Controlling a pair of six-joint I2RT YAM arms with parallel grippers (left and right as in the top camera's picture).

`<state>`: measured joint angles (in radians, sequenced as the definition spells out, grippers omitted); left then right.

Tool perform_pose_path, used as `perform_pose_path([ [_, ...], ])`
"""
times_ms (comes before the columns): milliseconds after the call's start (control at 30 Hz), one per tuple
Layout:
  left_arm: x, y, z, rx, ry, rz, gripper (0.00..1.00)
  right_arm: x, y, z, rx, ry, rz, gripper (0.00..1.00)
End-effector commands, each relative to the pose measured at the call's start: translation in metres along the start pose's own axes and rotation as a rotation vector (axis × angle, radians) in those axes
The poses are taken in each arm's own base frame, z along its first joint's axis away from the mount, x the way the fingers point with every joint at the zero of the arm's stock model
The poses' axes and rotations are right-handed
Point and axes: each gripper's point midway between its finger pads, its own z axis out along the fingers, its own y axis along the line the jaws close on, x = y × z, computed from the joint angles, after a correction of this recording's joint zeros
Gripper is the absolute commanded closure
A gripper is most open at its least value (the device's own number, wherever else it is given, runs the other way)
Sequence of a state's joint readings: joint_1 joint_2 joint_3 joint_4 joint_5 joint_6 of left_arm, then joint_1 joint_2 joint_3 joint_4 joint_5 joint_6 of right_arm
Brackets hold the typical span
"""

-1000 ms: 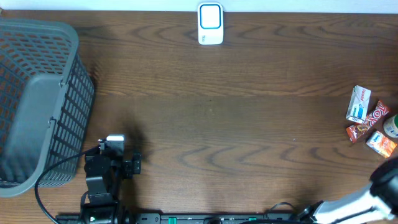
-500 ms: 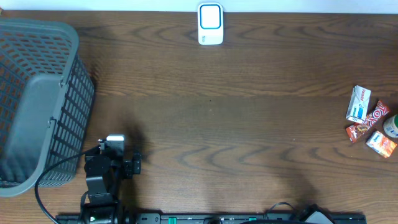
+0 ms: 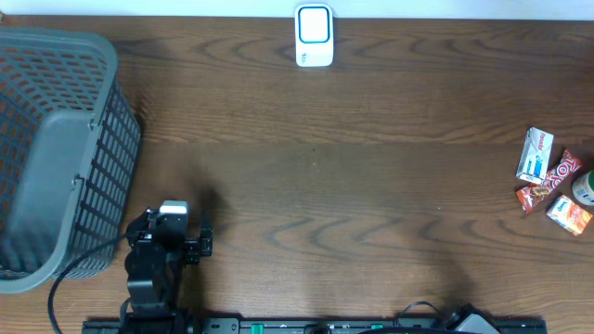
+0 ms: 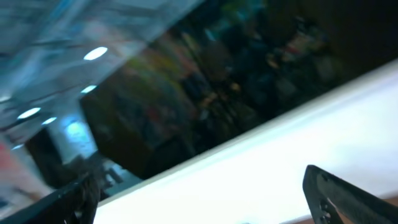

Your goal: Scan the item barcode

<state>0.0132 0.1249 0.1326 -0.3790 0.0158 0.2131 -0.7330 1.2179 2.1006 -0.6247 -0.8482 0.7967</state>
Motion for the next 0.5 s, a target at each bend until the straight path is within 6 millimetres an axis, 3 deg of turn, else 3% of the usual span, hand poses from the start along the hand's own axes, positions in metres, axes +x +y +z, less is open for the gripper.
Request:
perform_pose_path([
  [0, -0.003, -0.002, -0.004, 0.002, -0.043, 0.010, 0.00, -0.003, 0.037, -0.011, -0.105, -0.003, 0.050, 0.01],
  [133, -0.011, -0.002, -0.007, -0.001, -0.085, 0.009, 0.00, -0.026, 0.072, -0.017, -0.226, -0.095, -0.100, 0.01],
  [367, -0.013, -0.009, -0.008, 0.030, -0.092, 0.022, 0.00, -0.045, 0.135, -0.033, -0.448, -0.241, -0.213, 0.01],
  [467, -0.013, -0.010, -0.008, 0.035, -0.093, 0.025, 0.00, -0.030, 0.153, -0.039, -0.524, -0.202, -0.235, 0.01],
])
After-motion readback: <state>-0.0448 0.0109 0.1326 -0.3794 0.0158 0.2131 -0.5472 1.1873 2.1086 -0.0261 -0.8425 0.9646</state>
